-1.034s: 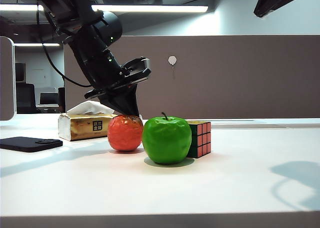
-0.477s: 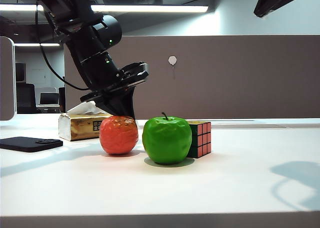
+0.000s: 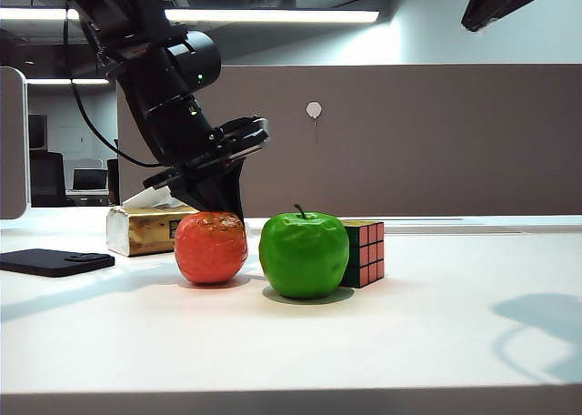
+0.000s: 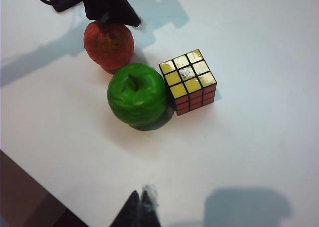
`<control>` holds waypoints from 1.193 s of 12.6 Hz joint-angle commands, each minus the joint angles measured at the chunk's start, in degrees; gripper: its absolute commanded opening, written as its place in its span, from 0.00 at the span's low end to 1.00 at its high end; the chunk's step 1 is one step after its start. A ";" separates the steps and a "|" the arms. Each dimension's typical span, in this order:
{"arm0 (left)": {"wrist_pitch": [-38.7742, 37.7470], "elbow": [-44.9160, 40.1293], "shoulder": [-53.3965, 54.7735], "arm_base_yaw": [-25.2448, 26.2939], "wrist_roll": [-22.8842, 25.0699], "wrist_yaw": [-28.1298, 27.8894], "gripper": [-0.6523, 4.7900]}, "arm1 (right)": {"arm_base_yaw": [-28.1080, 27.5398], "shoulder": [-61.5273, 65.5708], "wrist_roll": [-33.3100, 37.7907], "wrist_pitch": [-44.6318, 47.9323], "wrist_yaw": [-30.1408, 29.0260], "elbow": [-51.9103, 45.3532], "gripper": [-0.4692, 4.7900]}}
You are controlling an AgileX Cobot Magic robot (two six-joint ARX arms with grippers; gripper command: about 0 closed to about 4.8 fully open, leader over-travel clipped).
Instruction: Move all the fruits on the tabletop near the face of the Rubik's cube that has the color most similar to each fruit.
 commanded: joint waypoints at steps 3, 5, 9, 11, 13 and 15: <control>-1.90 0.37 -0.24 -0.09 0.24 1.46 0.11 | 0.04 -0.17 0.22 0.79 -0.28 0.17 0.09; -2.82 0.39 -0.24 -0.09 0.24 1.42 0.11 | 0.04 -0.17 0.24 0.79 -0.26 0.17 0.09; -4.35 0.50 -0.28 -0.09 0.31 1.40 0.11 | 0.04 -0.17 0.24 0.77 -0.28 0.17 0.09; -4.74 0.50 -0.55 -0.09 0.92 1.40 0.11 | 0.04 -0.17 0.24 0.77 -0.28 0.17 0.09; -4.81 0.50 -1.09 -0.09 0.92 1.44 0.11 | 0.04 -0.17 0.24 0.52 -0.28 0.17 0.09; -5.11 0.50 -1.57 -0.09 0.90 1.42 0.11 | 0.04 -0.17 0.24 0.20 -0.28 0.17 0.09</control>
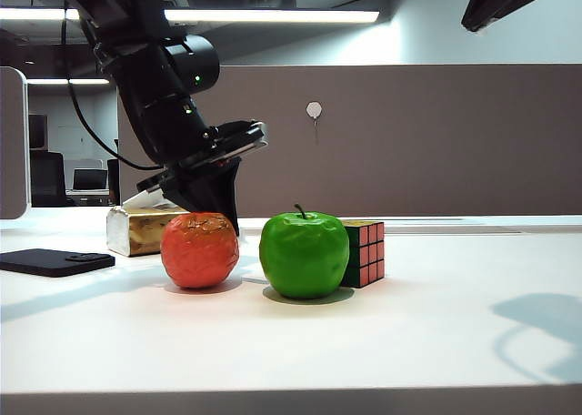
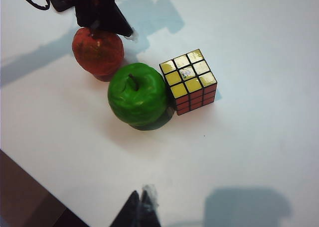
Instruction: Move all the fruits on the tabletop near the face of the Rubik's cube that has the color most similar to each fruit.
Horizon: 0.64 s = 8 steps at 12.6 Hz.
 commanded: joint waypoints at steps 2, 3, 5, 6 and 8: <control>-2.64 0.35 -2.23 -0.07 1.14 0.11 0.11 | 0.04 -0.20 0.24 -0.07 -0.31 0.17 0.09; -3.69 0.35 -2.25 -0.07 1.22 0.11 0.11 | 0.04 -0.33 0.24 -0.28 -0.31 0.17 0.09; -5.81 0.35 -2.34 -0.04 1.22 0.15 0.11 | 0.04 -2.43 0.24 -0.52 -0.26 0.17 0.09; -7.26 0.35 -2.34 -0.04 1.25 0.15 0.11 | 0.04 -3.39 0.24 -0.76 -0.24 0.17 0.09; -8.26 0.35 -2.34 -0.07 1.25 0.17 0.11 | 0.04 -3.43 0.24 -1.16 -0.26 0.17 0.09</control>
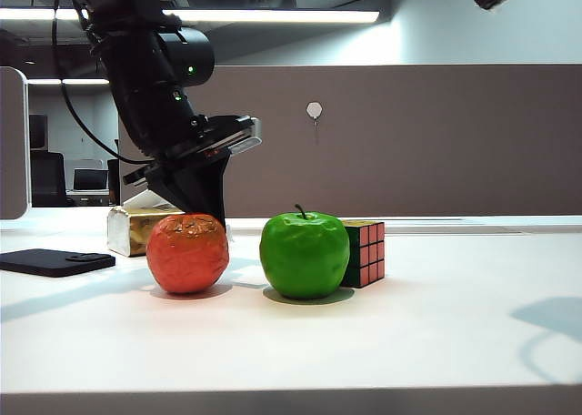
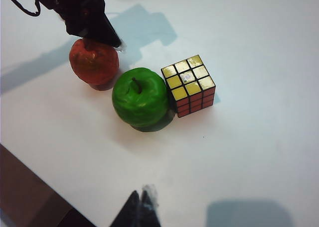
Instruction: Move all the fruits on the tabletop near the face of the Rubik's cube that has the color most similar to each fruit.
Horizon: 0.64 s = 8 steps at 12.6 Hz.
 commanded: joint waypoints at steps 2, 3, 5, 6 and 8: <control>-2.25 0.26 -0.52 -0.09 0.37 0.42 0.11 | 0.04 -0.24 0.24 -0.74 -0.24 0.17 0.09; -2.51 0.26 -0.66 -0.09 0.37 0.42 0.11 | 0.04 -0.24 0.24 -1.07 -0.24 0.17 0.09; -2.75 0.24 -1.49 -0.09 0.37 0.44 0.11 | 0.04 -0.24 0.24 -1.68 -0.33 0.17 0.09; -2.82 0.24 -1.75 -0.09 0.37 0.44 0.11 | 0.04 -0.24 0.24 -2.14 -0.94 0.17 0.09; -3.15 0.24 -2.29 -0.09 0.37 0.46 0.11 | 0.04 -0.24 0.26 -3.15 -3.61 0.17 0.09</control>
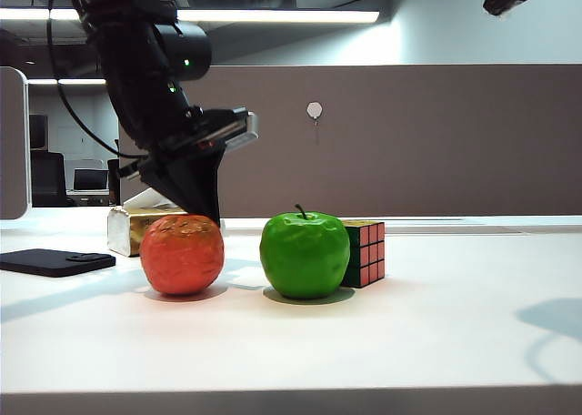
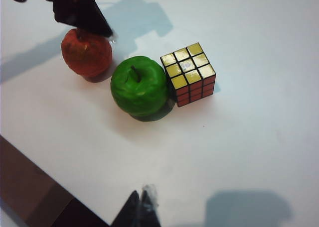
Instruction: Move all the fruits on the tabletop near the face of the Rubik's cube that has the color most similar to each fruit.
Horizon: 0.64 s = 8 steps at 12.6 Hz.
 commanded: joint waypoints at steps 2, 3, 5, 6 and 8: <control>-0.79 0.22 -1.60 -0.07 0.37 0.42 0.11 | 0.04 -0.15 0.31 -2.84 -8.63 0.17 0.09; -0.87 0.22 -1.81 -0.07 0.35 0.44 0.11 | 0.04 -0.26 0.33 -4.00 -10.47 0.17 0.09; -1.01 0.22 -1.92 -0.07 0.35 0.50 0.11 | 0.04 -0.48 0.44 -4.83 -11.32 0.17 0.09; -0.77 0.22 -1.92 -0.44 0.37 2.78 0.11 | 0.04 -3.69 0.42 -6.51 -11.61 0.17 0.09; 1.38 0.24 -2.03 -0.44 0.35 2.32 0.11 | 0.04 -5.25 0.44 -6.54 -11.61 0.17 0.09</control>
